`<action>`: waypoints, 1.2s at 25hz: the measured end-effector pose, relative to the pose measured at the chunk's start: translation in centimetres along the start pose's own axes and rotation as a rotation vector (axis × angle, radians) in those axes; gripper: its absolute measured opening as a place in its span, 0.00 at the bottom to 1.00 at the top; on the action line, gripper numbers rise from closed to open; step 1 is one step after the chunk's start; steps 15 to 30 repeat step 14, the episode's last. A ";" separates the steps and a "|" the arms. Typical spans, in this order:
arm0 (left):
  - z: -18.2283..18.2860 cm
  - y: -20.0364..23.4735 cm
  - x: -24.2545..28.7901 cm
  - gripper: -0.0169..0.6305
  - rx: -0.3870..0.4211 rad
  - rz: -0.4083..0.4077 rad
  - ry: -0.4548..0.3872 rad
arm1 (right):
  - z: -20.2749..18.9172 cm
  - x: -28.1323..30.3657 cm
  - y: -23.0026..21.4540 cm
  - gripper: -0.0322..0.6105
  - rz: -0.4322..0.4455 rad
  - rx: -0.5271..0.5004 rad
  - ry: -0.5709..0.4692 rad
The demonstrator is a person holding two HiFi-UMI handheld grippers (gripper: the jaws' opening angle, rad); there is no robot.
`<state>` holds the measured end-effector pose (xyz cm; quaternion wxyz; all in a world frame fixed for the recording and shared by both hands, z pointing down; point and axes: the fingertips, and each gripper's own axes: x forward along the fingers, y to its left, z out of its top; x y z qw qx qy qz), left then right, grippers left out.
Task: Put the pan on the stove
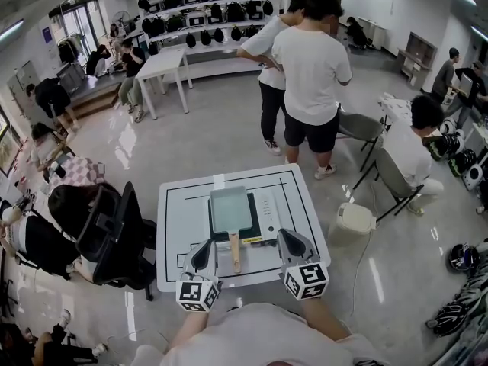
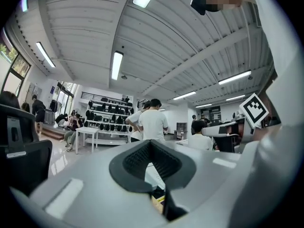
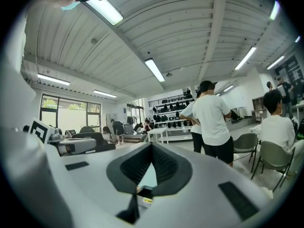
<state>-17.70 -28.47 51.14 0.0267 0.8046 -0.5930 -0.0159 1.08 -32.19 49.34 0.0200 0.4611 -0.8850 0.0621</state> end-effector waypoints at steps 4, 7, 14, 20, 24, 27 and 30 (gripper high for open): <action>-0.3 0.1 0.1 0.04 0.000 0.010 0.002 | -0.3 0.0 -0.1 0.06 0.002 0.000 -0.001; -0.1 0.4 -0.2 0.04 -0.002 0.026 -0.015 | -0.7 0.1 -0.2 0.06 0.004 0.007 0.006; -0.3 1.1 -0.1 0.04 0.000 0.049 -0.003 | -1.0 0.5 -0.2 0.06 0.006 0.009 0.018; -0.3 1.1 -0.1 0.04 0.000 0.049 -0.003 | -1.0 0.5 -0.2 0.06 0.006 0.009 0.018; -0.3 1.1 -0.1 0.04 0.000 0.049 -0.003 | -1.0 0.5 -0.2 0.06 0.006 0.009 0.018; -0.3 1.1 -0.1 0.04 0.000 0.049 -0.003 | -1.0 0.5 -0.2 0.06 0.006 0.009 0.018; -0.3 1.1 -0.1 0.04 0.000 0.049 -0.003 | -1.0 0.5 -0.2 0.06 0.006 0.009 0.018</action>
